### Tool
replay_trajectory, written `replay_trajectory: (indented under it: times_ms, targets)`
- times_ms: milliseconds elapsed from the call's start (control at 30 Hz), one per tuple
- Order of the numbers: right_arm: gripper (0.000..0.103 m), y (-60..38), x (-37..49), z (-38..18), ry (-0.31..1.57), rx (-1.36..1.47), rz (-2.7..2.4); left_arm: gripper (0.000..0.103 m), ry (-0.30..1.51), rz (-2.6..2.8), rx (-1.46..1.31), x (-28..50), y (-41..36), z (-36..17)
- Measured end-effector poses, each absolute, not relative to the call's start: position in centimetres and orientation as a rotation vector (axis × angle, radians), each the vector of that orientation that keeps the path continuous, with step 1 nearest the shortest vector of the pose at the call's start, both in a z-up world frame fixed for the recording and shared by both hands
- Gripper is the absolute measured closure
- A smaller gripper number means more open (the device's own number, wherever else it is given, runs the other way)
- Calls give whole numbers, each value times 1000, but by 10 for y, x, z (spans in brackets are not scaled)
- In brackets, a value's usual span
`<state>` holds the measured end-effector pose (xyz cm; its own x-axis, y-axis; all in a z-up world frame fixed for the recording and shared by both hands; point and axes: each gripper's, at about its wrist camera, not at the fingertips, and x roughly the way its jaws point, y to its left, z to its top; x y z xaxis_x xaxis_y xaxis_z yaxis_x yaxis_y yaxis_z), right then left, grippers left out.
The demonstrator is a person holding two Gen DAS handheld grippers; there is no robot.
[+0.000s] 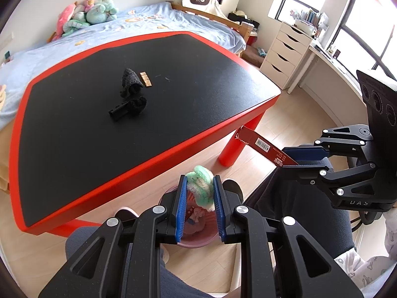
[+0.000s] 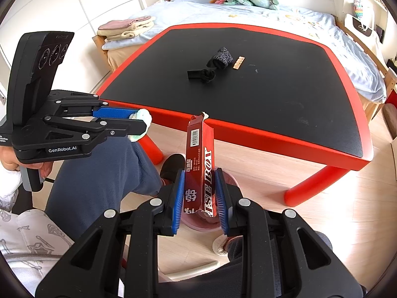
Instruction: Collect trash
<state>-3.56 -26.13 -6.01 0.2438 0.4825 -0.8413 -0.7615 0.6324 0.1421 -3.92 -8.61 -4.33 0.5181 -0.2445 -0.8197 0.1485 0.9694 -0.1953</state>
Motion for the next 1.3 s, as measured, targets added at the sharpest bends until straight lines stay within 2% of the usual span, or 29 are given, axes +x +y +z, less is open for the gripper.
replay_trajectory:
  times_ms: [233, 267, 300, 367, 433, 633, 1300]
  targets:
    - [76, -261, -36, -63, 1017, -315, 886, 80, 1014, -253, -104, -39, -89, -46]
    - [57, -261, -35, -64, 1022, -315, 887, 76, 1017, -256, -102, -39, -90, -48]
    - [32, -261, -35, -65, 1023, -313, 882, 70, 1021, -254, -100, -38, -90, -49]
    - [14, -263, -34, -66, 1016, -299, 876, 33, 1012, -240, -109, -38, -88, -50]
    - [12, -264, -33, -67, 1019, -310, 853, 16, 990, -219, -109, -40, -86, -50]
    - [7, -267, -32, -72, 1026, -323, 824, 8, 990, -174, -117, -42, -77, -50]
    - [4, -265, -33, -71, 1033, -312, 833, 8, 992, -135, -147, -40, -66, -47]
